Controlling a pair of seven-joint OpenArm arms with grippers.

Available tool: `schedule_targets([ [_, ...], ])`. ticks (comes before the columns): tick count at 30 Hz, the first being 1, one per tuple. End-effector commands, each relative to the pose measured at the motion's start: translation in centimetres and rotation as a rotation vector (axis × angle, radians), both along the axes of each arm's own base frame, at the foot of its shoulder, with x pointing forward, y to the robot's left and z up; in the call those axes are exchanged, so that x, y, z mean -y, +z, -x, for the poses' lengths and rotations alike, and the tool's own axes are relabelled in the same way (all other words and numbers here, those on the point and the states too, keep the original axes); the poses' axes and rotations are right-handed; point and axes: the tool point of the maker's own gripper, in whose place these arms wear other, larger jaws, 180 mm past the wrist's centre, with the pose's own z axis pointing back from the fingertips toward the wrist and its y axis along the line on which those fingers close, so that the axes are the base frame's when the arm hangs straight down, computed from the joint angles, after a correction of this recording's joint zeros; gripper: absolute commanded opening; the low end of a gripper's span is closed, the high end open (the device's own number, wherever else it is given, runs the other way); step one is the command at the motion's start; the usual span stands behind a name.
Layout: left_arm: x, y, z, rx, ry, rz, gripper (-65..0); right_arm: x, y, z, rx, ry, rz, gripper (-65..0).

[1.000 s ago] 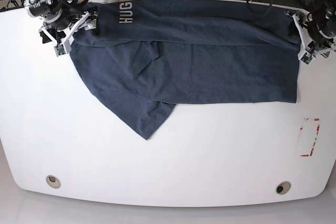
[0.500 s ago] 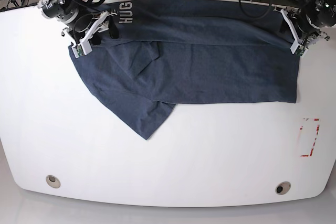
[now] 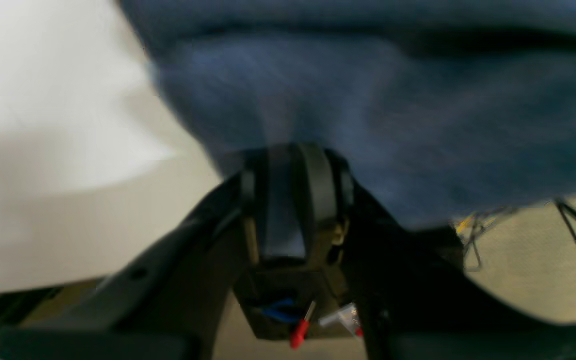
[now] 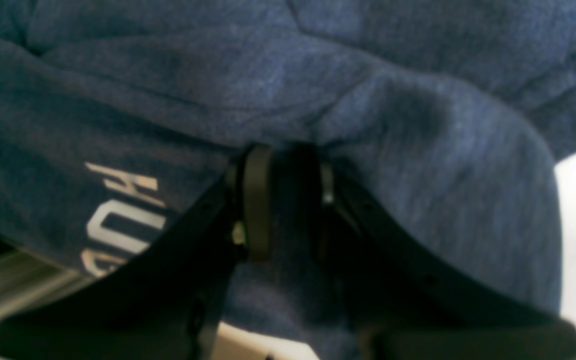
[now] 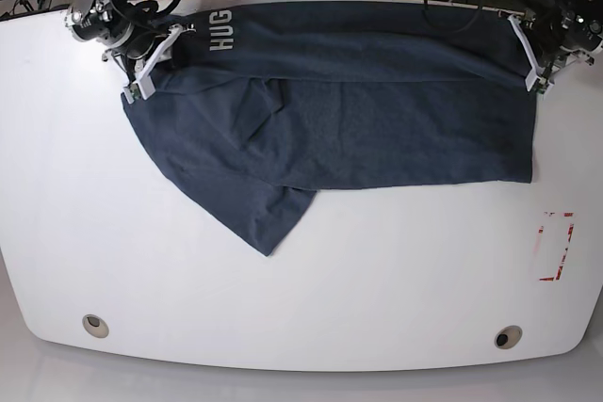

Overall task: Fold the T-shirt properly
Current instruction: 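Drag the held shirt edge with both grippers away from the shirt's body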

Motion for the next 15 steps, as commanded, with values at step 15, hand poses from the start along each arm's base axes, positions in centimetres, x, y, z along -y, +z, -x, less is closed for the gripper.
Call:
schedule_targets([
  [15, -2.6, -1.6, 0.3, -0.046, -0.021, -0.008, -54.9, 7.3, 2.6, -0.4, 0.011, 0.024, 0.24, -51.8],
])
